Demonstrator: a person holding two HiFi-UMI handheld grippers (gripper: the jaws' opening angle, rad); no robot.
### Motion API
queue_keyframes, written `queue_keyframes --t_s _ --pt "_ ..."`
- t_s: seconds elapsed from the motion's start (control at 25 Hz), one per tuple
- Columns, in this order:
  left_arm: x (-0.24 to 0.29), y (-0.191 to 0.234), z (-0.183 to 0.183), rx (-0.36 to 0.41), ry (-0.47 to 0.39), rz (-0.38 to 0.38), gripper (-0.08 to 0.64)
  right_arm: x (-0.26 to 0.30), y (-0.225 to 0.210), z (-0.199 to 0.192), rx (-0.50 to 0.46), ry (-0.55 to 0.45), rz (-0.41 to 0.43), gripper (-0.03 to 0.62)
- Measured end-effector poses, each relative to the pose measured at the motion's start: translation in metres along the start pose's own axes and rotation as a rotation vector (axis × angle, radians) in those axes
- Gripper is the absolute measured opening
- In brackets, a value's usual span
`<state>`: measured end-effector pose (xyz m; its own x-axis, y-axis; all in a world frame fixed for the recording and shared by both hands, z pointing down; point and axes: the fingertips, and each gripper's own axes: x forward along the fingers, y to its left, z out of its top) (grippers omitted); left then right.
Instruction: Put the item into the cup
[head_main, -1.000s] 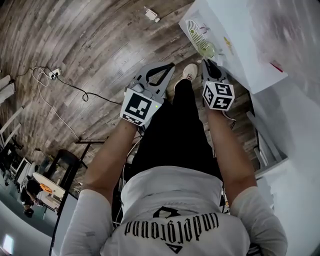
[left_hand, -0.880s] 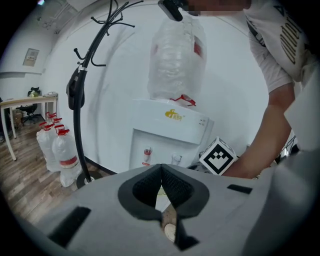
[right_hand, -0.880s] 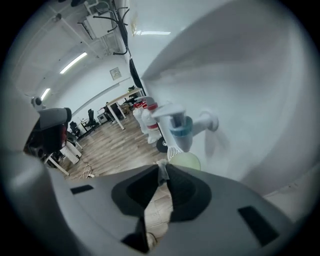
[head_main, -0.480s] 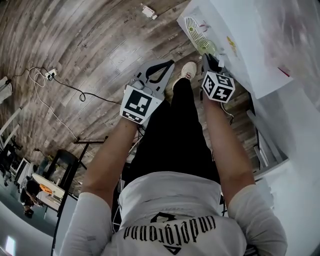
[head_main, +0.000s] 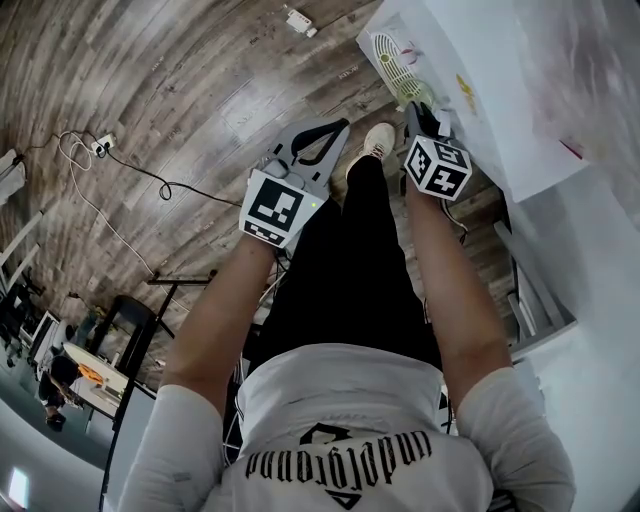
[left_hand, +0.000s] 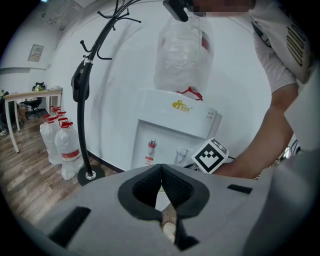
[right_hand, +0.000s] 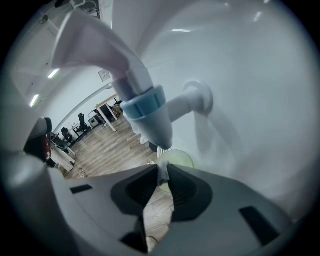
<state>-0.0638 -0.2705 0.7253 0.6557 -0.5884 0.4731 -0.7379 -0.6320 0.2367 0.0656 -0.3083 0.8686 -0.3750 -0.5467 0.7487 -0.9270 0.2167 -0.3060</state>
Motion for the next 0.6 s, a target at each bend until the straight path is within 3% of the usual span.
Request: queue_keyframes --t_s 0.28,0.6 --pt "-0.003 0.003 -0.001 -0.007 0.002 0.011 0.008 0.005 0.001 0.002 0.011 0.01 0.004 0.129" --pt "-0.015 -0.002 0.006 -0.004 -0.008 0.024 0.008 -0.005 0.008 -0.004 0.009 0.037 0.024 0.147"
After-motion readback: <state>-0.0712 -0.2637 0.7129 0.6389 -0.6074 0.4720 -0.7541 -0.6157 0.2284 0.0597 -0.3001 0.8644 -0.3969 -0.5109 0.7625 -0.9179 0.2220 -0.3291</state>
